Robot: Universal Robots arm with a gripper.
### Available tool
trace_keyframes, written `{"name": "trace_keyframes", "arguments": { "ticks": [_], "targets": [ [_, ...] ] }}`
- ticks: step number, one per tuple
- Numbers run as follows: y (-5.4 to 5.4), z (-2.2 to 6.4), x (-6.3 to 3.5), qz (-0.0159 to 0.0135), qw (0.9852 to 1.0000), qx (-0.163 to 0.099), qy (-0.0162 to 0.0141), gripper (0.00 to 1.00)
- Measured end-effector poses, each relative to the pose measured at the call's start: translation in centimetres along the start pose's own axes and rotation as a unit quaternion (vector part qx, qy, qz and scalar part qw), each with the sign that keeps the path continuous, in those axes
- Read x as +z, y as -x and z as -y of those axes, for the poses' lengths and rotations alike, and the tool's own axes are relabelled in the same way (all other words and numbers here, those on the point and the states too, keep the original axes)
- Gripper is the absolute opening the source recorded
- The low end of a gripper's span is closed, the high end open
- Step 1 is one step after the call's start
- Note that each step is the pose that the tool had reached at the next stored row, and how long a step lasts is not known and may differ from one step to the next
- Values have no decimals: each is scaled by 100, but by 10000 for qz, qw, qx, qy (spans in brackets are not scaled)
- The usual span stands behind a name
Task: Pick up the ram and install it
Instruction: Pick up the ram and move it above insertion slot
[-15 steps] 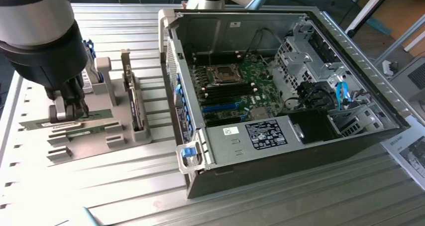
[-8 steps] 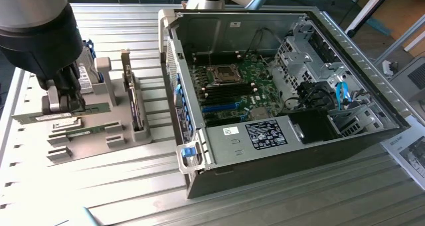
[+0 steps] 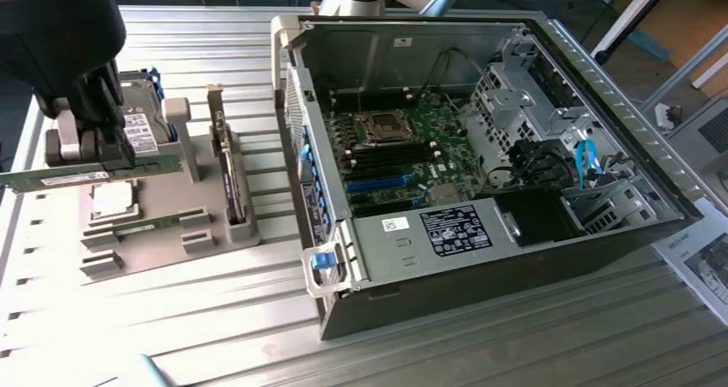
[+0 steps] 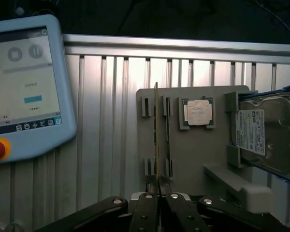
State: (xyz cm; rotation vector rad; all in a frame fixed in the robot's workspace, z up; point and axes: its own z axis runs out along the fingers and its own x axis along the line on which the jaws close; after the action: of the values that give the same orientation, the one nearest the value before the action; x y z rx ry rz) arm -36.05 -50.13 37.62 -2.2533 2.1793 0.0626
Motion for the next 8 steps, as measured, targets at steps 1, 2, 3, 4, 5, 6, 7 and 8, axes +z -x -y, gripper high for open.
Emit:
{"name": "trace_keyframes", "arguments": {
  "ticks": [1,2,3,4,5,6,7,8],
  "targets": [
    [1,-1,-33,2,10000,0,1,12],
    [1,-1,-55,3,10000,-1,1,12],
    [2,-1,-79,5,10000,-1,0,12],
    [3,-2,-97,6,10000,-1,0,12],
    [3,-3,-117,8,10000,-1,0,12],
    [4,-3,-121,9,10000,-1,0,12],
    [3,-3,-121,9,10000,-1,0,12],
    [4,-3,-122,9,10000,-1,0,12]
  ]
}}
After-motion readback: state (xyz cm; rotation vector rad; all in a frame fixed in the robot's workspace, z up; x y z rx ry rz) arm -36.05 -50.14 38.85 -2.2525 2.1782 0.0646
